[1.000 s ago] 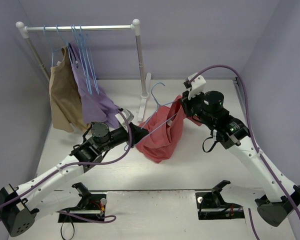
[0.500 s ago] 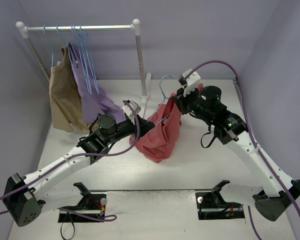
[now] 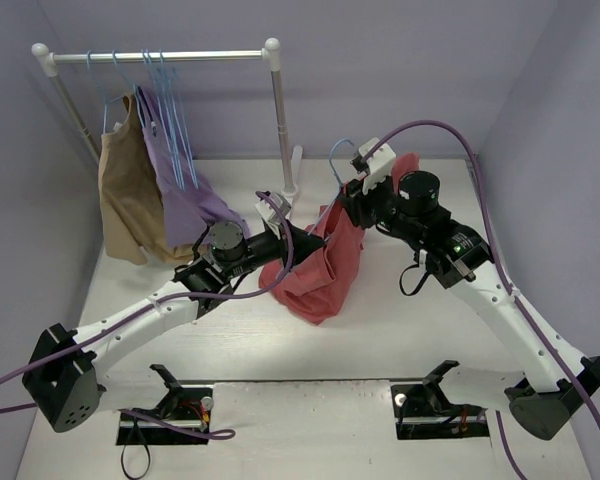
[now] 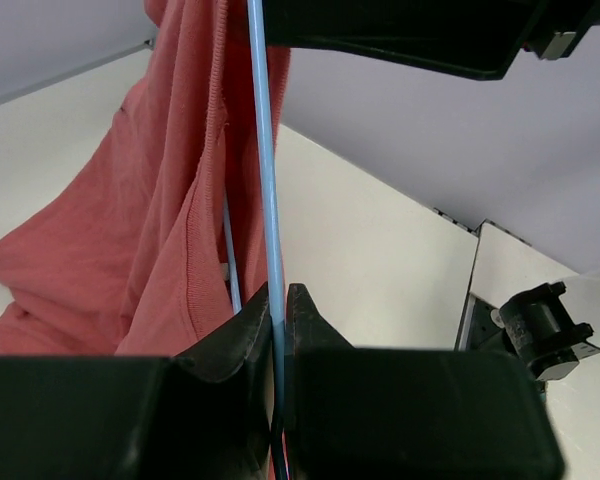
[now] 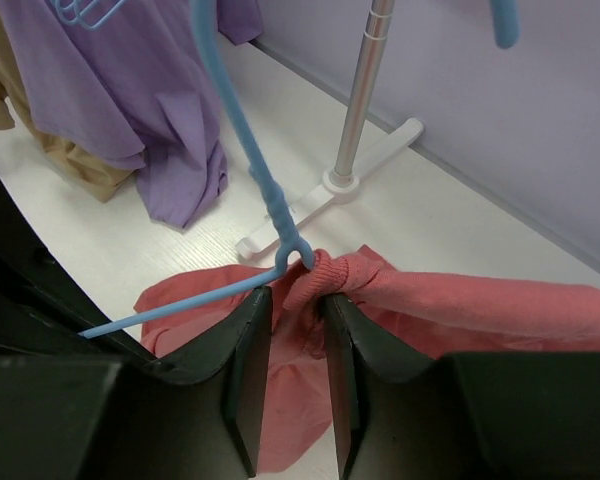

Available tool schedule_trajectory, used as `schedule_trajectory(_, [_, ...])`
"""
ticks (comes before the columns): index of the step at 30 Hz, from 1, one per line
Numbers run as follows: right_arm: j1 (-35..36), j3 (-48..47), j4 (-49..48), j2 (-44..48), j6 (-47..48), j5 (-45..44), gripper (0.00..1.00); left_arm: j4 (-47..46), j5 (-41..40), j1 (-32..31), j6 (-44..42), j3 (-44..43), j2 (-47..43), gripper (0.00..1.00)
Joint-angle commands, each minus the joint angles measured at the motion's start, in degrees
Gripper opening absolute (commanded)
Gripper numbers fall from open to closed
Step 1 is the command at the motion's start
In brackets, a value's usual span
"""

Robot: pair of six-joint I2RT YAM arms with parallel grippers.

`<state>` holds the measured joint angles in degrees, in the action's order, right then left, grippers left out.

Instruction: Place the t-shirt on the hanger

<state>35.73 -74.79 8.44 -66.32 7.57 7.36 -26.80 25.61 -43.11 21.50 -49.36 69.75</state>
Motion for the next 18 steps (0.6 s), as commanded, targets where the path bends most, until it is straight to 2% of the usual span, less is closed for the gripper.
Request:
schedule_trajectory(1, [0.4, 0.1, -4.1, 1.5, 1.0, -1.3, 0.33, -12.9, 1.9, -0.1, 1.9, 0.5, -1.6, 0.00])
schedule_trajectory(7, [-0.8, 2.2, -3.6, 5.3, 2.5, -1.3, 0.60, -15.5, 2.0, 0.8, 3.1, 3.3, -1.0, 0.00])
schedule_trajectory(12, [-1.0, 2.0, -2.2, 6.8, 3.7, -2.1, 0.65, -16.3, 3.8, 2.3, 3.8, 3.2, 0.4, 0.00])
schedule_trajectory(18, [-2.3, 2.5, 0.3, 7.9, 9.5, -4.2, 0.66, -16.2, 11.2, 7.2, 5.9, 4.0, -0.6, 0.00])
